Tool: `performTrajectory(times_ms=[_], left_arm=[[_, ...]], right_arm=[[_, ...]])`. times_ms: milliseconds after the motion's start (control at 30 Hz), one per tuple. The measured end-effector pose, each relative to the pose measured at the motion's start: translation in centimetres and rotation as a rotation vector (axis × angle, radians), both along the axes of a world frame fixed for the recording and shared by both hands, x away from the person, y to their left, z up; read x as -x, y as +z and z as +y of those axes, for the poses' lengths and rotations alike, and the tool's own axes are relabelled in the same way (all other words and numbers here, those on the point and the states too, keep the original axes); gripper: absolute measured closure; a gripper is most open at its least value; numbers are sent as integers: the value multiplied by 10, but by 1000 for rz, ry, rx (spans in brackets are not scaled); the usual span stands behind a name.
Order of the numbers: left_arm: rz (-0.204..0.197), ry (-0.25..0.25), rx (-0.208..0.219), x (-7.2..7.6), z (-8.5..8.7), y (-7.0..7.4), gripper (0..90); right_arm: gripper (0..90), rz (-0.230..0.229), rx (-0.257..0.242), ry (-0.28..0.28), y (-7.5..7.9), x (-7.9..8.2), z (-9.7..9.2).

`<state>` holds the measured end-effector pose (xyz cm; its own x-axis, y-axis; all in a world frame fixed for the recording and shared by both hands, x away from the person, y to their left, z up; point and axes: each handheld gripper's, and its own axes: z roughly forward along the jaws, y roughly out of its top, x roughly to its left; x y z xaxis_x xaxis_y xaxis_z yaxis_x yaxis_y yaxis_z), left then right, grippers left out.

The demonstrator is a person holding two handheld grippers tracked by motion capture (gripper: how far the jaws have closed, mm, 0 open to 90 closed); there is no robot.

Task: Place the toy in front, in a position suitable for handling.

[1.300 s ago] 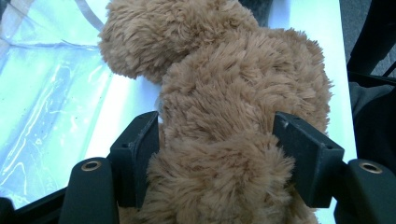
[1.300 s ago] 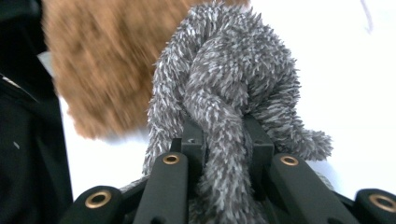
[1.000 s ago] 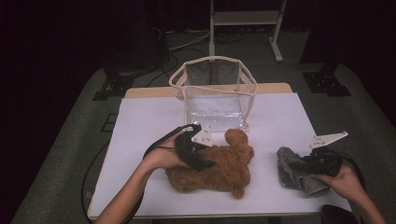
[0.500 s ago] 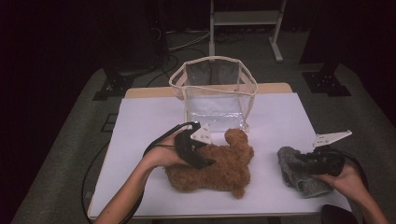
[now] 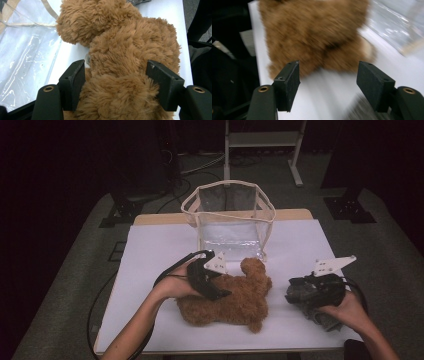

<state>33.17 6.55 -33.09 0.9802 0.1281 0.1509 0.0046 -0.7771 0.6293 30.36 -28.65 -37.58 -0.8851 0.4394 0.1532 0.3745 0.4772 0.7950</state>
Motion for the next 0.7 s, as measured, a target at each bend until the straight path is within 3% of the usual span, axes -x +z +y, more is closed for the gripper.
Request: performTrajectory(times_ms=[167,333,467,700], left_arm=[[0,-1,0,0,1,0,323],[-6,-2,1,-1,2,1,320],[-12,10,10,-1,5,2,320],[-39,16,33,0,10,12,304]], right_arm=[[307,-42,-23,113,-2,4,41],[297,-66,-13,167,-6,3,70],[292,-91,0,164,-11,-1,81],[325,-85,-14,139,-16,-14,83]])
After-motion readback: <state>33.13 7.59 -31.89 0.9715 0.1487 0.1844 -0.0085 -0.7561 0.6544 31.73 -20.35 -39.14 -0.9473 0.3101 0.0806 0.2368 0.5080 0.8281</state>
